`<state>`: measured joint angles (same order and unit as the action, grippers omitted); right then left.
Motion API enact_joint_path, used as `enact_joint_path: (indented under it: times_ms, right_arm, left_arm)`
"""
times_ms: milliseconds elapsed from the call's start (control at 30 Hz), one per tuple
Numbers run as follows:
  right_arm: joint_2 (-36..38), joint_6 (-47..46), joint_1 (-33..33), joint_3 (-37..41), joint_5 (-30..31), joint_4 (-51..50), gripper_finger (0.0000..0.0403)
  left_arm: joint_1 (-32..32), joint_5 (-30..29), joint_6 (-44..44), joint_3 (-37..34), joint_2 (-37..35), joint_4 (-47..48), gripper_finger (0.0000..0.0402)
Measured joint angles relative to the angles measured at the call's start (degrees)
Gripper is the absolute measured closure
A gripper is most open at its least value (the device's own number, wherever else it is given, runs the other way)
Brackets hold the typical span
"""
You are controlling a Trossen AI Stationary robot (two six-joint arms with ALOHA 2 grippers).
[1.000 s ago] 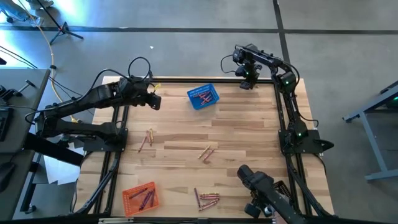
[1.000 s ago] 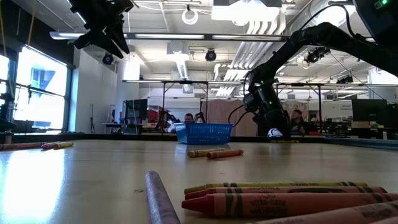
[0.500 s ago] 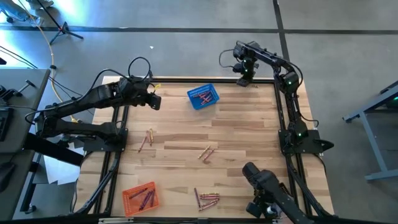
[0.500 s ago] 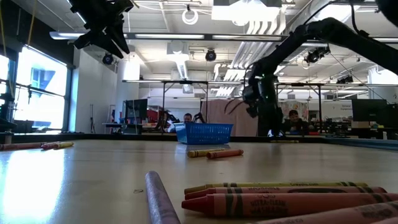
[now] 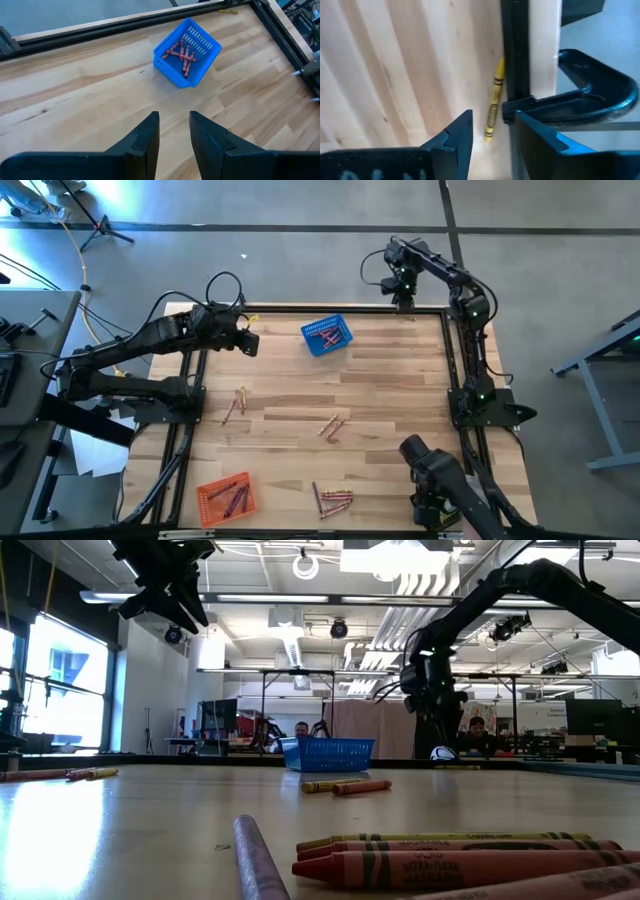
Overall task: Sort crayons
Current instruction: Put the yellow crayon into the black bin
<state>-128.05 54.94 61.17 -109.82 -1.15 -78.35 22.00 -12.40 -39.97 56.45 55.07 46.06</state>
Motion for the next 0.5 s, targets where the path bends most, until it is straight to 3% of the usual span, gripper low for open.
enact_joint_path:
  times_ms: [500]
  right_arm:
    - [0.00,-10.64,4.09,0.02,-6.59,2.36,0.0270]
  left_arm:
    - [0.00,0.02,-0.41,0.00,0.00,0.01,0.0307]
